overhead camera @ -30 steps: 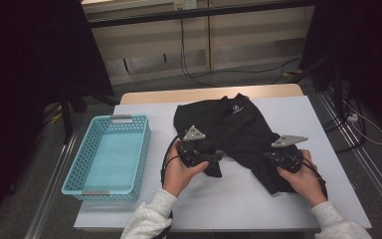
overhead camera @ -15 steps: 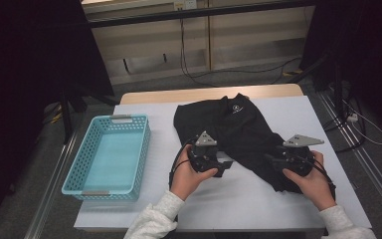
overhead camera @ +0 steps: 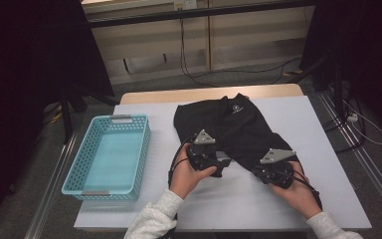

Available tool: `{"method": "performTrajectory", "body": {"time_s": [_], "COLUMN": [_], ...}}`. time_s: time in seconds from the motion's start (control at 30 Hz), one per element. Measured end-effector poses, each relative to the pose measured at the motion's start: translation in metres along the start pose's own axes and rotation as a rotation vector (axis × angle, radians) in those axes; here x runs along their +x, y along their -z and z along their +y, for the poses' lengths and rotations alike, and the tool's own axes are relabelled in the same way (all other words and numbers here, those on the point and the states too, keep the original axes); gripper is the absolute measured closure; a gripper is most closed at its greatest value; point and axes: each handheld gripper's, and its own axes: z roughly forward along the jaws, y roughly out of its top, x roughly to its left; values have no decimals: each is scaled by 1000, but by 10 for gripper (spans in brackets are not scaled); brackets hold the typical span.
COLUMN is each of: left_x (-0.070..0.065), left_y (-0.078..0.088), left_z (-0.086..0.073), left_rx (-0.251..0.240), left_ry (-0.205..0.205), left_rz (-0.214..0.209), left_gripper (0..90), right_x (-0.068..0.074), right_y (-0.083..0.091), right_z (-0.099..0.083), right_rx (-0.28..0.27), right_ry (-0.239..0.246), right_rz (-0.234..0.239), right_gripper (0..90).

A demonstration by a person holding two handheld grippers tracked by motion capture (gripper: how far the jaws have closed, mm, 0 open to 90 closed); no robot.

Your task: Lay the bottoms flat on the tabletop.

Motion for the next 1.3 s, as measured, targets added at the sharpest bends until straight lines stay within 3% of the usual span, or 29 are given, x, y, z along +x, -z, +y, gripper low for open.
{"method": "performTrajectory", "body": {"time_s": [0.1,0.17,0.23,0.27,0.3,0.33,0.4,0.43,0.57,0.8,0.9,0.93,1.03,1.17,1.3], "left_x": [0,0,0,0,0,0,-2,-3,-8,-13,-18,-19,-24,-28,-31], "left_y": [1,2,3,3,4,4,4,3,-1,-7,-12,-13,-18,-23,-27], "left_z": [0,1,1,1,1,1,1,0,-2,-4,-5,-6,-9,-11,-11], "left_rx": [-1,-5,-9,-12,-9,-9,-4,-1,23,38,45,46,47,53,37], "left_ry": [1,-2,2,5,5,5,-1,0,-19,-25,-37,-41,-54,-67,-75], "left_rz": [0,0,-3,-3,-2,-3,-7,-12,-26,-50,-66,-72,-84,-94,-99], "left_gripper": [270,271,270,270,270,270,270,269,268,269,273,273,290,331,341], "right_x": [-2,0,6,11,15,18,19,15,-5,-41,-52,-54,-55,-56,-59], "right_y": [1,5,12,15,16,17,20,22,35,55,64,67,72,72,71], "right_z": [3,6,12,15,16,17,17,16,8,-22,-36,-41,-53,-65,-71], "right_rx": [3,-26,-69,-81,-85,-89,-100,-100,-136,-108,-82,-74,-42,-11,17], "right_ry": [-25,-47,-77,-92,-97,-93,-64,-80,-140,-216,-254,-274,-271,-300,-314], "right_rz": [33,67,144,189,213,204,169,163,76,-112,-162,-168,-192,-168,-178], "right_gripper": [889,890,888,867,764,683,635,582,512,487,488,492,506,557,603]}}
